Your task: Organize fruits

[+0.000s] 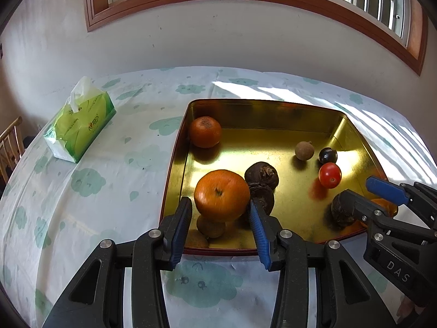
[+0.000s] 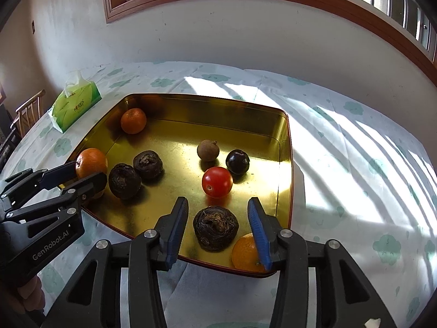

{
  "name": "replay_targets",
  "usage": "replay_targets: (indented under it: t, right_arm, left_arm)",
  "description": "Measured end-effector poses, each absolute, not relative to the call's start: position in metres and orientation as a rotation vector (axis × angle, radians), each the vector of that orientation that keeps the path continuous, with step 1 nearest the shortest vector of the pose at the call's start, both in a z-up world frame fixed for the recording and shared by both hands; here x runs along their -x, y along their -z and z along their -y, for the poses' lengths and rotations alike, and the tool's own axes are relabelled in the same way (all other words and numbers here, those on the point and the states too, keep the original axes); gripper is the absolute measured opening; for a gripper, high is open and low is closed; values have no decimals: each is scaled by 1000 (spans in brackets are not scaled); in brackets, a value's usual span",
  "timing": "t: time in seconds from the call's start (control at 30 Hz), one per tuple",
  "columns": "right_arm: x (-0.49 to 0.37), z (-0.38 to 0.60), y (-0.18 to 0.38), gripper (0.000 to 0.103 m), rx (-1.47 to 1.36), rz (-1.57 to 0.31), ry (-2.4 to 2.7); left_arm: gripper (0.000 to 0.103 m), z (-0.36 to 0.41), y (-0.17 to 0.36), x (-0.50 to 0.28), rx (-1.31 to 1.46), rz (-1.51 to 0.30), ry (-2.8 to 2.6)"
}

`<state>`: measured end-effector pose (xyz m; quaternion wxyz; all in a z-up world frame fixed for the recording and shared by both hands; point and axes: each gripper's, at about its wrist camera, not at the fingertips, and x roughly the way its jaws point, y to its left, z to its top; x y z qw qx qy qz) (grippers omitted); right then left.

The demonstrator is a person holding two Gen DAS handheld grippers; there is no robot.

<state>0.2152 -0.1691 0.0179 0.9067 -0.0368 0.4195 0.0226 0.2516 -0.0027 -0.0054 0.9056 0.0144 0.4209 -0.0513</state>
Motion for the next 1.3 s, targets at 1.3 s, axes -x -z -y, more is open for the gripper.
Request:
replay_targets:
  t: [1.3]
  right_arm:
    - [-86,149,-37,68,68,-820,3]
  left_arm:
    - [63,-6,-14,-122,-41,-838,15]
